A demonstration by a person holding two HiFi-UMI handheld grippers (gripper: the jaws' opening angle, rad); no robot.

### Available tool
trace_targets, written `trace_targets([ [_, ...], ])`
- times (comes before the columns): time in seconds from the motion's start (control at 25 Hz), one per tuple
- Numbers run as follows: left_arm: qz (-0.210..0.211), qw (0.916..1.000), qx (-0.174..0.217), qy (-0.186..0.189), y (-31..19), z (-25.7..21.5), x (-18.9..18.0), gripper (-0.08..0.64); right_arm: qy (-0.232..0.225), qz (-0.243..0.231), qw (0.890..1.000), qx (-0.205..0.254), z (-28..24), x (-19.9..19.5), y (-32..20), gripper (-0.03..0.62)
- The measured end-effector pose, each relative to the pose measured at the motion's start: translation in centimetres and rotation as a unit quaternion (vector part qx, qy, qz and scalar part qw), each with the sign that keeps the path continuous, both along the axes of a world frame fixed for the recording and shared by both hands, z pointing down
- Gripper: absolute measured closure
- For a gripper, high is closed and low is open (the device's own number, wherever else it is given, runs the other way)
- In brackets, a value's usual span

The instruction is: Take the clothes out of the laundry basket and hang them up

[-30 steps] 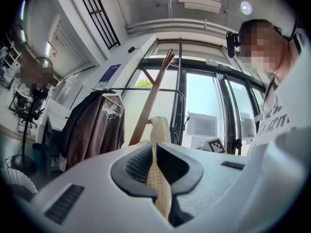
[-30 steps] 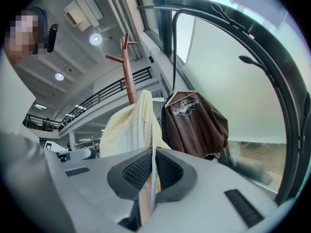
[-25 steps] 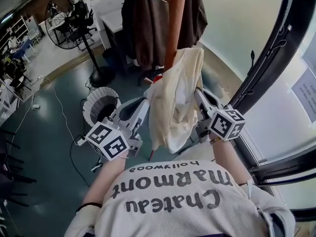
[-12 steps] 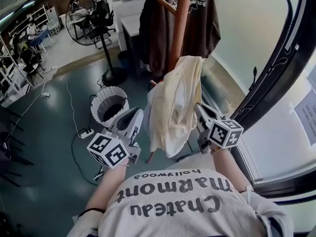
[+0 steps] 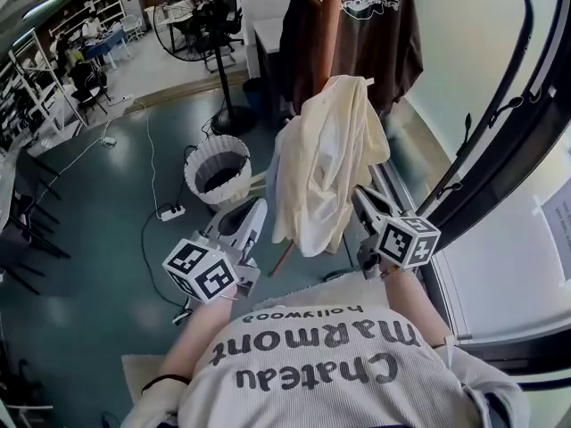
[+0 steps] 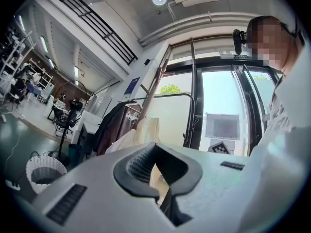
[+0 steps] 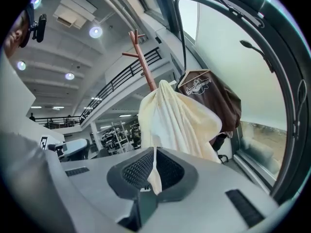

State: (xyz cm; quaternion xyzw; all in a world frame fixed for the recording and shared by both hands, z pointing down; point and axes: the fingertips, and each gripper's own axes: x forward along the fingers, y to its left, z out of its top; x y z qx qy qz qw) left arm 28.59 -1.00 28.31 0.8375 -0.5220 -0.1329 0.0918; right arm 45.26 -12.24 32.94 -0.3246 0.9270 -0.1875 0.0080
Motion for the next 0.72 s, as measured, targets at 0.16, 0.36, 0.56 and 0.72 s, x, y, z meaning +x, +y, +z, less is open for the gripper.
trace_targets([
  [0.16,-0.004,0.9999,-0.005,-0.008,1.9,0.1,1.6,0.551,0.012,-0.033,0.999,-0.012,0.9,-0.1,2.6,0.558],
  [0.36,0.0,0.9999,-0.012,-0.009,3.9,0.2,4.6,0.551,0.016,-0.057,0.998,-0.013,0.3,1.1,5.6,0.558],
  [0.56,0.002,0.9998,-0.018,-0.012,6.6,1.1,6.6,0.551,0.014,-0.065,0.998,-0.004,-0.3,2.6,8.3,0.558],
  [0.72,-0.008,0.9995,-0.029,-0.009,8.8,2.5,7.4,0.551,0.02,-0.058,0.998,0.004,-0.2,4.0,9.7,0.558],
])
